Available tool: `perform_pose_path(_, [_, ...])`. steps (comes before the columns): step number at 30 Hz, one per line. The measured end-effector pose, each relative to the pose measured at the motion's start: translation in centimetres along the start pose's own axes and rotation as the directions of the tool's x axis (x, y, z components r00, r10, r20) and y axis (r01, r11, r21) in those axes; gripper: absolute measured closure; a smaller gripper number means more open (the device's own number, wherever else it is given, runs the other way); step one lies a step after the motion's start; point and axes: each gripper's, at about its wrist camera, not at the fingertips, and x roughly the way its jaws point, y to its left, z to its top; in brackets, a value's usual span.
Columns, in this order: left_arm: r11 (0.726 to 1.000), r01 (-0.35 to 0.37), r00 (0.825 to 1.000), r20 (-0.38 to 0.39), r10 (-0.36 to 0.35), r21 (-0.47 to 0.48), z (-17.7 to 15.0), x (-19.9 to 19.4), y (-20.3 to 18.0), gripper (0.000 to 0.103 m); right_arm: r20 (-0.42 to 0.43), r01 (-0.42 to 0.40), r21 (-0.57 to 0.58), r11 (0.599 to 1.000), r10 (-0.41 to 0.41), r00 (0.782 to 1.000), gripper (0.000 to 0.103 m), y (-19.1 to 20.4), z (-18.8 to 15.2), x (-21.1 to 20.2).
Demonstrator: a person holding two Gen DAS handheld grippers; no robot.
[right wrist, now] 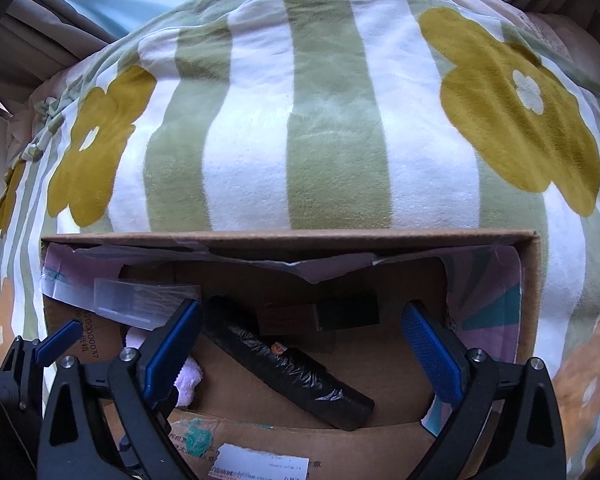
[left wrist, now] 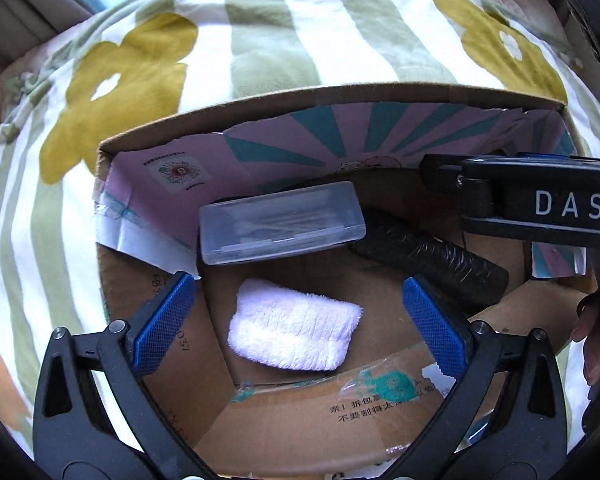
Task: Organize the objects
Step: 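Open both tools to drop the Deep Care box and lip gloss inside, then lift both tools back from the box toward the remaining items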
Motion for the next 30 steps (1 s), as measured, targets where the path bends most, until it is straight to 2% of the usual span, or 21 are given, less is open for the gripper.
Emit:
perform_pose_path(9, [1.0,0.006,0.999,0.039,-0.005,-0.016,-0.7,-5.1,0.4,0.0,0.07,-0.025,-0.082,0.996,0.031,0.997,0.004,1.2,-1.1,-5.9])
perform_pose_path(18, [0.999,-0.003,0.993,0.114,0.007,-0.034,-3.2,-14.0,0.7,0.0,0.151,-0.009,-0.135,0.991,0.03,0.988,0.004,1.7,-4.7,-14.1])
perform_pose_path(19, [0.999,-0.008,0.992,0.123,0.012,-0.034,-3.7,-15.1,0.7,0.0,0.211,-0.024,-0.223,0.975,0.073,0.975,0.004,2.0,-4.8,-15.0])
perform_pose_path(27, [0.998,-0.016,0.983,0.181,0.028,-0.063,-8.0,-21.9,1.1,0.0,0.316,-0.004,-0.299,0.954,0.103,0.943,0.004,1.2,-10.1,-20.5])
perform_pose_path(28, [0.998,-0.012,0.982,0.185,0.024,-0.069,-8.5,-22.5,1.2,0.0,0.352,-0.01,-0.341,0.94,0.137,0.926,0.004,1.1,-10.6,-21.0])
perform_pose_path(30, [0.996,-0.006,0.981,0.195,0.023,-0.087,-9.6,-23.7,1.4,0.0,0.371,-0.011,-0.362,0.932,0.155,0.916,0.004,0.6,-12.0,-21.7])
